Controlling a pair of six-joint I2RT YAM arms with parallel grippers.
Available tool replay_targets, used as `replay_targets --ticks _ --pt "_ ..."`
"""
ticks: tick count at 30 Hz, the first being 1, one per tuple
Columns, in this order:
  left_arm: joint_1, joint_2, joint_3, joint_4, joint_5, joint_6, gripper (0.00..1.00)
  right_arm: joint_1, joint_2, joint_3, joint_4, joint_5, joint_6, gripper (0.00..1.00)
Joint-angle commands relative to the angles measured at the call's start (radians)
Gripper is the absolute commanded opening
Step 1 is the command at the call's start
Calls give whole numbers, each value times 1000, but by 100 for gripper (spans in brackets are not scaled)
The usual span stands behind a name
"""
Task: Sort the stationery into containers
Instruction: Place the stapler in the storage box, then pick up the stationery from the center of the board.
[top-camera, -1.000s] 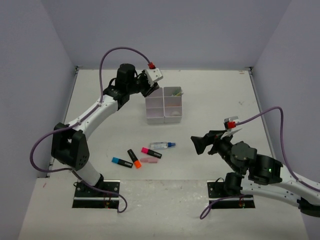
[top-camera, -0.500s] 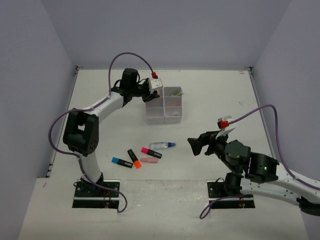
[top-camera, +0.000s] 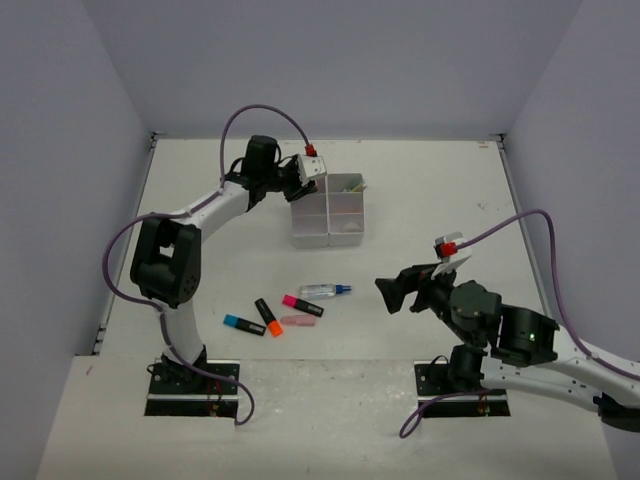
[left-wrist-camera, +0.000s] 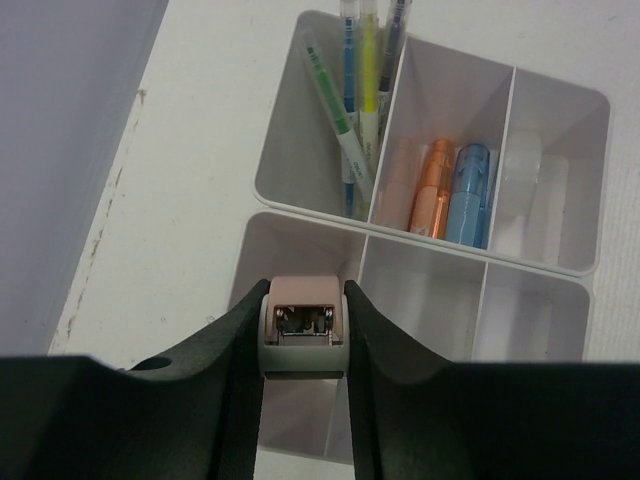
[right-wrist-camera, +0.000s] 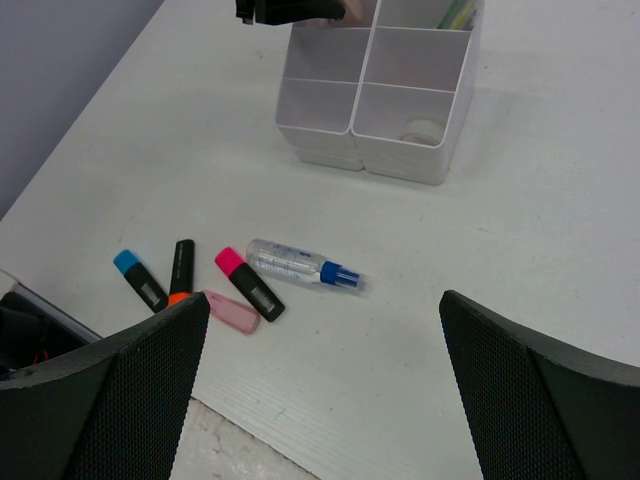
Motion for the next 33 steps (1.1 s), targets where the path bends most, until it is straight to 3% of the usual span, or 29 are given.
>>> replay_targets --ticks 1,12,13,14,15,17,20,23,26,31,33 --pt "8 -3 29 32 -14 -10 43 0 27 32 5 -9 21 99" --pt "4 -134 9 123 -27 -111 62 -3 133 55 21 -88 -9 99" --pt "2 -148 14 127 -37 -133 71 -7 164 61 23 -113 -20 99" --pt "0 -178 26 136 -60 -181 91 -17 233 74 25 -169 -37 98" --pt "-1 -199 39 138 -78 -217 100 -23 285 91 28 -206 -56 94" --pt "-2 -239 72 125 -149 -301 100 -34 399 130 36 -252 -83 81" --pt "-3 -338 139 22 -452 -558 100 -58 641 199 70 -305 -121 51" --pt "0 -435 157 -149 -743 -836 100 -61 803 266 118 -414 -189 38" --pt "3 -630 68 -330 -848 -1009 100 -61 1000 363 124 -540 -283 34" --pt "3 -947 -242 -355 -869 -973 100 -58 1250 536 17 -649 -415 35" --pt "3 -997 -292 -398 -873 -947 100 -57 1298 583 -3 -691 -443 38"
